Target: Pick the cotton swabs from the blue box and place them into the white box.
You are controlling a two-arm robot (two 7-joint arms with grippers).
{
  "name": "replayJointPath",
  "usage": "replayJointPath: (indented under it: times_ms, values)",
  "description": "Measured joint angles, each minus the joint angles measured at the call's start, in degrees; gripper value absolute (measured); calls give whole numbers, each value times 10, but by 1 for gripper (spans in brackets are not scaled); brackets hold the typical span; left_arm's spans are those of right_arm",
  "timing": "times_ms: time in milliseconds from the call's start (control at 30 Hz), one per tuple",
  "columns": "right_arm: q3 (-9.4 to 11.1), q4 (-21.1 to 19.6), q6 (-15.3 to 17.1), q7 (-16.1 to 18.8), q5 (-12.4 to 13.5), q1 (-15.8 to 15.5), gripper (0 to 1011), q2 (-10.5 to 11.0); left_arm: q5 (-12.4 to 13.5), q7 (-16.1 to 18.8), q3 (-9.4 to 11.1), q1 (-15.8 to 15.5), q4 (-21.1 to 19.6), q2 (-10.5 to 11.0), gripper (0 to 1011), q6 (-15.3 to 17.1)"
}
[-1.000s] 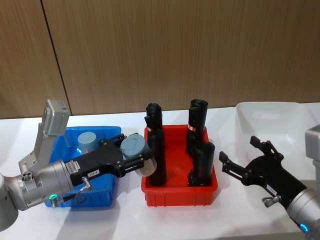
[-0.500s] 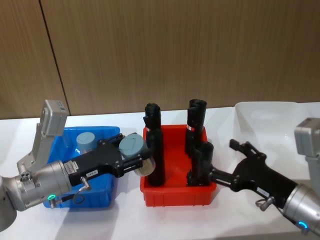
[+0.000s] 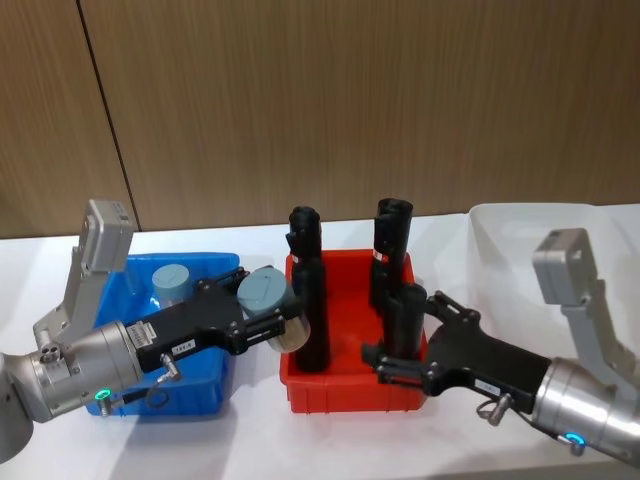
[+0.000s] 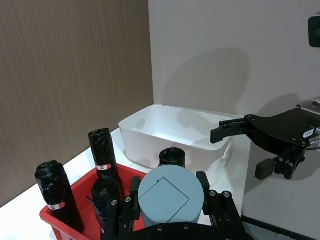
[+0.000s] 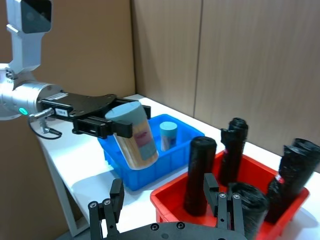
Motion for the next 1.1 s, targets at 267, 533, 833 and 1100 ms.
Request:
replayJointPath:
  times_ms: [267, 533, 833, 1100]
  values:
    - [-14, 36, 2, 29, -18, 31, 1001, -18, 0, 0, 0, 0, 0, 0, 670, 0]
    - [-27, 72, -2, 44, -35, 57, 1001, -36, 0, 0, 0, 0, 0, 0, 670, 0]
    - [-38, 107, -9, 52, -50, 81, 1002, -53, 0, 0, 0, 0, 0, 0, 670, 0]
    - [-49, 135, -15, 56, -63, 103, 1002, -69, 0, 0, 0, 0, 0, 0, 670, 0]
